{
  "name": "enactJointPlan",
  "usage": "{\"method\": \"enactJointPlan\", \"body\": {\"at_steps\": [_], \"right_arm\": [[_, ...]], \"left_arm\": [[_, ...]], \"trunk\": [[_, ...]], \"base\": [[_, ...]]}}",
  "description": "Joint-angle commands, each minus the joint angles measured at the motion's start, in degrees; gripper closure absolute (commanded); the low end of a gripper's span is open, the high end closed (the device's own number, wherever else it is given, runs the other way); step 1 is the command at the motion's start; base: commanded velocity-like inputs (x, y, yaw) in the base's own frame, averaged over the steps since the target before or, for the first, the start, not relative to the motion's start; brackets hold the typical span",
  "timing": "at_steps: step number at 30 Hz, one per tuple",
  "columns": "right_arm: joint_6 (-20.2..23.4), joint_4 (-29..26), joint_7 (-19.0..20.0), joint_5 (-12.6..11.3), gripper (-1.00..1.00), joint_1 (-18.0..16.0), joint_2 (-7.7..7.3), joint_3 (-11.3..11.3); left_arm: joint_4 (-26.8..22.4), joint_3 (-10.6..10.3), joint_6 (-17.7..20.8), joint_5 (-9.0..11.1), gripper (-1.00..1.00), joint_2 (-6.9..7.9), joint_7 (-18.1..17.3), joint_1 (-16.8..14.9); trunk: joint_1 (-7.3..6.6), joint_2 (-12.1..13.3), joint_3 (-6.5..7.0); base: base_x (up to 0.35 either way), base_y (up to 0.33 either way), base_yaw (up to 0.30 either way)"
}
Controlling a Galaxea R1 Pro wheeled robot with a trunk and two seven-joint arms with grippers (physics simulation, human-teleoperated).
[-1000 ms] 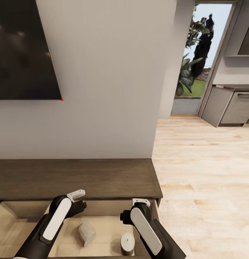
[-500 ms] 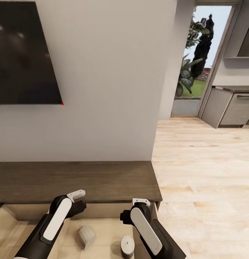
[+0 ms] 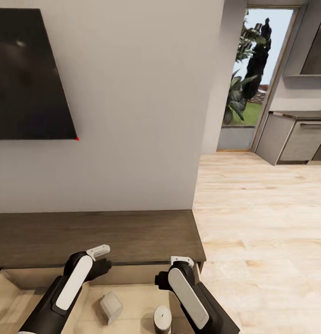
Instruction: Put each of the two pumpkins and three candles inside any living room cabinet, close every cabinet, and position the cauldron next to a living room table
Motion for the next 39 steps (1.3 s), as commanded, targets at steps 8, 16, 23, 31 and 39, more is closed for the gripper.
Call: {"method": "enactJointPlan", "body": {"at_steps": [8,16,23,31,39], "right_arm": [[0.22,-0.26,-0.69,-0.56,-1.00,-0.05,0.00,0.08],[0.28,-0.55,-0.73,-0.57,-1.00,-0.07,0.00,0.08],[0.29,-0.80,-0.73,-0.57,-1.00,-0.07,0.00,0.08],[0.29,-0.85,-0.67,-0.57,-1.00,-0.07,0.00,0.08],[0.29,-0.85,-0.65,-0.57,-1.00,-0.07,0.00,0.08]], "left_arm": [[-1.04,-0.11,-0.03,0.42,-1.00,0.15,0.42,0.04],[-1.12,-0.21,0.01,0.27,-1.00,0.15,0.42,0.05],[-1.13,-0.28,0.03,0.25,-1.00,0.15,0.42,0.05],[-1.13,-0.30,0.05,0.25,-1.00,0.15,0.42,0.05],[-1.21,-0.30,0.03,0.25,-1.00,0.15,0.42,0.05]], "trunk": [[-0.01,-0.03,-0.47],[-0.01,-0.03,-0.88],[-0.01,-0.03,-0.95],[-0.01,-0.03,-0.95],[-0.01,-0.03,-0.95]], "base": [[0.000,0.000,-0.221],[-0.125,0.000,-0.214],[-0.077,-0.129,-0.035],[-0.012,-0.126,-0.172],[0.000,-0.042,-0.272]]}}
